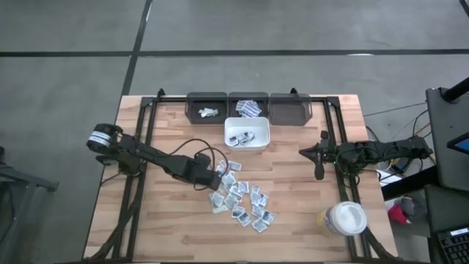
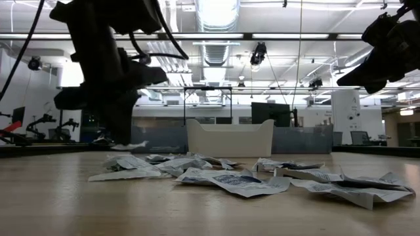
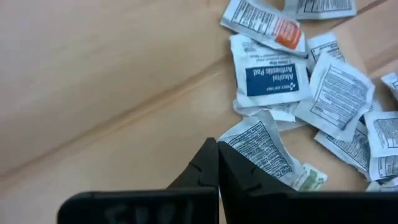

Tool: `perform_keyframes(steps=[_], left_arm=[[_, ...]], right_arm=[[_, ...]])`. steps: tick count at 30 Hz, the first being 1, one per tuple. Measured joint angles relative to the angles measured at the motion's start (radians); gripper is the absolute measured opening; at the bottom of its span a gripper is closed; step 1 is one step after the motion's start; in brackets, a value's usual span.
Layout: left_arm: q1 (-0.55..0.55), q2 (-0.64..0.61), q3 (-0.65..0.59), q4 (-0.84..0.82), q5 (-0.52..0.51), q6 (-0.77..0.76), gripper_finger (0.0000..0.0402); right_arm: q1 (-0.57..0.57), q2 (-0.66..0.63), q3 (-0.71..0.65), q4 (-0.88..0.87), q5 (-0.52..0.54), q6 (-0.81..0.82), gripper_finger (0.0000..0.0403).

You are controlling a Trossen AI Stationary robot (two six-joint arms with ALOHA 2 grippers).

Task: Pick & Place First Aid Supplies
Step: Put the blue alcohol pad into the white bin

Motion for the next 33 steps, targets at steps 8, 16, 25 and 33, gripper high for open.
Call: perform_keyframes(steps=[8, 16, 25, 33], left_arm=[[0.0, -0.035, 0.001, 0.21, -0.043, 0.24, 0.0001], [0.01, -0.038, 0.038, 0.622, -0.223, 0.778, 0.0], [0.137, -0.03, 0.204, 0.461, -0.443, 0.97, 0.0], [0.348, 0.063, 0.37, 0.281, -0.24, 1.049, 0.0]], right_arm=[[0.0, -0.001, 0.0, 0.0, 0.0, -0.011, 0.0018], [0.0, -0.001, 0.0, 0.0, 0.0, -0.01, 0.0018], [0.0, -0.001, 0.0, 0.0, 0.0, -0.011, 0.0018], [0.0, -0.001, 0.0, 0.0, 0.0, -0.011, 0.0018]])
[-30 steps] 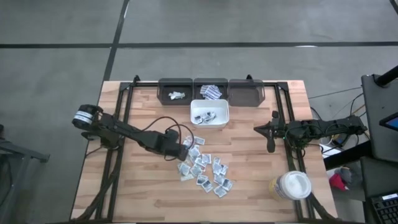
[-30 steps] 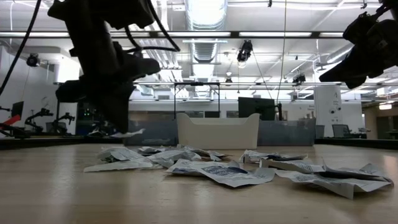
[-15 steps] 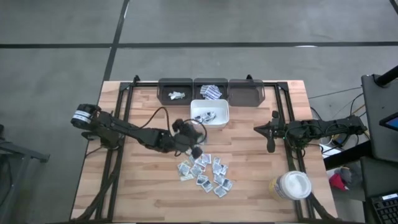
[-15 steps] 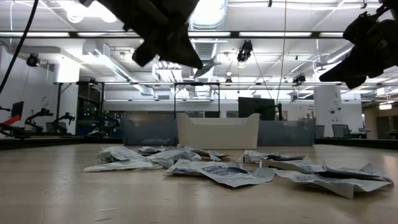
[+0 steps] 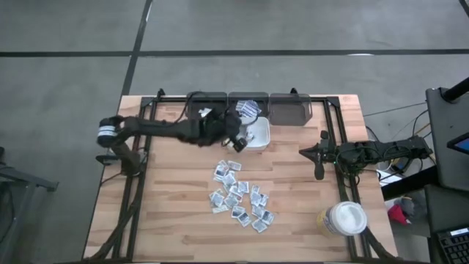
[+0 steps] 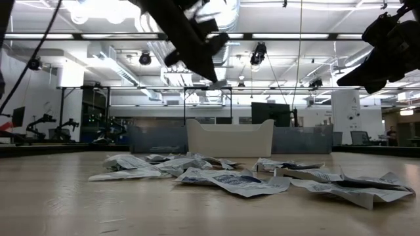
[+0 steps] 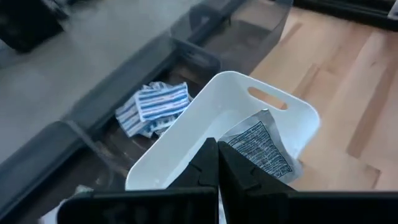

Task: Pick & Place First Aid Supplies
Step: Put the blue alcohol pad into the white bin

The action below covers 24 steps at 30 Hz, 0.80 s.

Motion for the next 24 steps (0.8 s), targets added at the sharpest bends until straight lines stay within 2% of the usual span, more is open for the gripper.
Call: perform_keyframes(steps=[6, 15, 24], left_arm=[[0.113, 0.149, 0.114, -0.067, 0.17, -0.022, 0.0], [0.187, 0.372, 0.243, -0.154, 0.386, -0.047, 0.0], [0.19, 0.4, 0.258, -0.154, 0.401, -0.067, 0.0001]], right_arm=[[0.0, 0.0, 0.0, 0.0, 0.001, 0.002, 0.0018], [0.0, 0.0, 0.0, 0.0, 0.0, 0.003, 0.0018], [0.0, 0.0, 0.0, 0.0, 0.0, 0.0, 0.0018]])
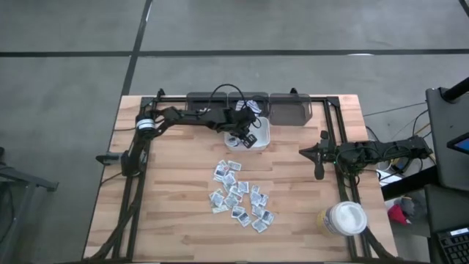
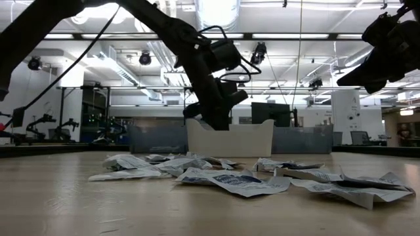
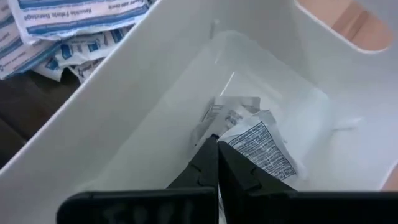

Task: Pick & Place First Aid Supplies
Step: Put the blue alcohol pad into the white bin

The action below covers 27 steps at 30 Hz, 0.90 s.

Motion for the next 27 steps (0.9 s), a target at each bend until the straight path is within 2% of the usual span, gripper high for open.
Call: perform_keyframes(steps=[4, 14, 20, 27], left_arm=[[0.001, -0.001, 0.007, 0.003, 0.013, 0.004, 0.0022], [-0.001, -0.034, 0.052, -0.025, 0.035, 0.001, 0.0133], [-0.034, -0.111, 0.059, -0.087, 0.056, -0.069, 0.0143], [-0.166, -0.184, 0.049, -0.262, 0.053, -0.221, 0.0143]], right_arm=[[0.0, 0.0, 0.0, 0.0, 0.0, 0.0, 0.0018], [0.0, 0.0, 0.0, 0.0, 0.0, 0.0, 0.0018], [0.0, 0.0, 0.0, 0.0, 0.0, -0.005, 0.0018], [0.0, 0.0, 0.0, -0.004, 0.0, -0.008, 0.0018]])
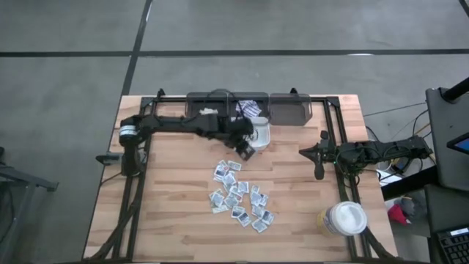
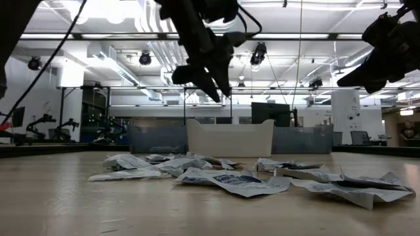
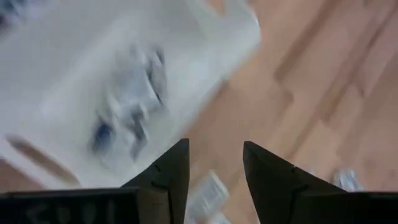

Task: Pick & Place First Aid Supplies
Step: Put the blue alcohol pad into the white bin

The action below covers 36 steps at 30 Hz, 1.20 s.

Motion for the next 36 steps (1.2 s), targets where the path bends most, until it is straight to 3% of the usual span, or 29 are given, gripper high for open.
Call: perform_keyframes(steps=[7, 13, 22, 36], left_arm=[[-0.149, -0.005, -0.002, -0.171, -0.011, -0.292, 0.0143], [-0.227, -0.005, -0.002, -0.331, -0.08, -0.522, 0.0142], [-0.264, -0.005, -0.03, -0.347, -0.14, -0.563, 0.0142], [-0.234, -0.003, -0.278, -0.155, -0.085, -0.618, 0.0142]], right_arm=[[0.0, 0.0, 0.0, 0.0, 0.0, 0.003, 0.0018], [0.0, 0.0, 0.0, 0.0, 0.0, 0.0, 0.0018], [0.0, 0.0, 0.0, 0.0, 0.0, 0.0, 0.0018], [0.0, 0.0, 0.0, 0.0, 0.0, 0.0, 0.0018]])
